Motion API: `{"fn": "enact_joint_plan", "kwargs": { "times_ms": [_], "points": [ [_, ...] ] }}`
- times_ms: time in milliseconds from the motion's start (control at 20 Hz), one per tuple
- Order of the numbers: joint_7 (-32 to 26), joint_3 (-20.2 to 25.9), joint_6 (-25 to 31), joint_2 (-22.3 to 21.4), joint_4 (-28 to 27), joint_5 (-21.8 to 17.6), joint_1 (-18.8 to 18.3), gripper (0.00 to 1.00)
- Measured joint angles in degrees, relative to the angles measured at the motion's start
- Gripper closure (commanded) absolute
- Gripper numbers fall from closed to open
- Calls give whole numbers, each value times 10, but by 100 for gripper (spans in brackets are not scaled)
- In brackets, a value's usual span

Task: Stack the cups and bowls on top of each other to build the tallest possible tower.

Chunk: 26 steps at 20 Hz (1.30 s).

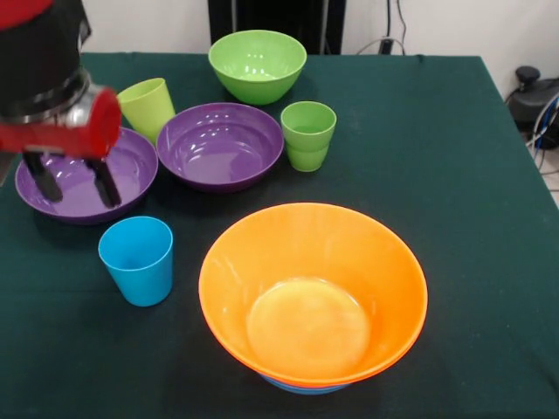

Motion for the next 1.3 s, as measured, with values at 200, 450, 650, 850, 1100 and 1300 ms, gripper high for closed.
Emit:
{"fn": "enact_joint_plan", "kwargs": {
  "times_ms": [200, 450, 650, 850, 1100, 1300],
  "points": [
    [0, -4, -3, -64, 71, 27, 0, 0],
    [0, -12, -40, -119, 151, 43, 1, 0],
    [0, -23, -82, -138, 196, 44, 3, 0],
    [0, -36, -131, -147, 243, 45, 7, 0],
    [0, -42, -159, -144, 271, 45, 10, 0],
    [0, -50, -173, -135, 279, 45, 14, 0]
  ]
}}
